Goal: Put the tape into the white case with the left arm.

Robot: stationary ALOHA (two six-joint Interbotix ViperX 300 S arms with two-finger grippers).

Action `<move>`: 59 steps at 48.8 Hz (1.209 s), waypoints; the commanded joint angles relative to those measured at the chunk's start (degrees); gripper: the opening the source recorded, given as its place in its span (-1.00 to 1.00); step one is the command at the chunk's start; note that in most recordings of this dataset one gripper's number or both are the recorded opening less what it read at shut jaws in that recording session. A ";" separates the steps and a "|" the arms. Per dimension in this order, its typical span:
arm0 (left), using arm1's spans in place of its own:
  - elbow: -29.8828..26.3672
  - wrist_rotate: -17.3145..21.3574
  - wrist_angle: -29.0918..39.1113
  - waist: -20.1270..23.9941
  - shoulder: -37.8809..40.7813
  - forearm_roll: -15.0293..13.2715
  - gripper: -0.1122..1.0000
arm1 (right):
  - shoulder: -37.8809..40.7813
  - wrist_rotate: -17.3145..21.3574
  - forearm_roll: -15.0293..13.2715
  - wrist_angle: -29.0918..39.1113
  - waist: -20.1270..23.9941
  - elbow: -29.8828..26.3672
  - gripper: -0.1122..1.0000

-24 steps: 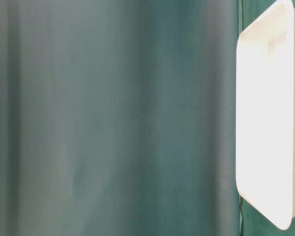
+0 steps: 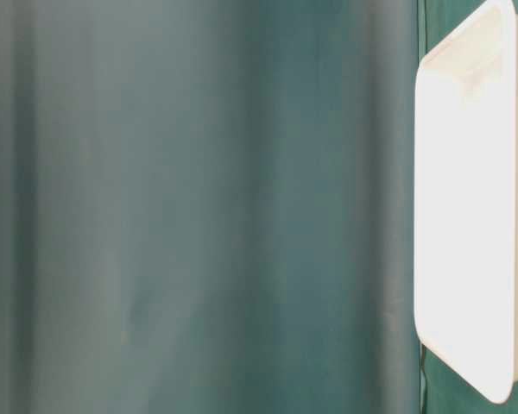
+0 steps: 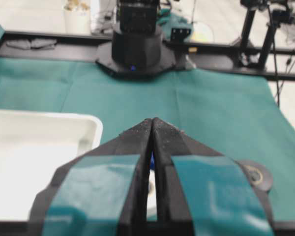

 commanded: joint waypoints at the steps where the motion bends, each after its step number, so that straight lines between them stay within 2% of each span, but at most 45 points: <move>1: 0.62 0.00 -0.35 -0.26 0.35 -0.09 -0.77 | 0.18 0.09 0.00 0.26 -0.09 0.97 -0.97; 9: 2.99 0.00 -0.26 -0.70 0.35 -0.09 -0.77 | 0.09 -0.09 -0.53 0.09 -0.09 4.92 -0.97; 19: 4.75 0.09 -0.26 -0.70 0.35 0.00 -0.73 | -1.58 -0.09 -3.25 0.26 -0.09 9.05 -0.97; 22: 5.01 0.26 -0.09 -0.70 0.35 -0.09 -0.55 | -2.11 -0.09 -3.52 0.70 -0.18 9.93 -0.97; 31: 5.45 0.44 1.58 -0.70 0.35 0.00 0.26 | -3.43 -0.09 -3.78 3.52 -0.09 12.13 -0.97; 39: 5.36 0.35 3.16 -0.70 0.35 -0.09 0.68 | -4.75 -0.09 -3.78 7.12 -0.09 13.10 -0.97; 43: 5.19 0.26 3.43 -0.70 0.35 0.00 0.76 | -5.36 0.00 -3.78 7.65 -0.09 13.18 -0.97; 59: 4.04 0.44 3.87 -0.70 0.44 -0.09 0.75 | -6.15 -0.09 -3.87 7.91 -0.09 13.18 -0.97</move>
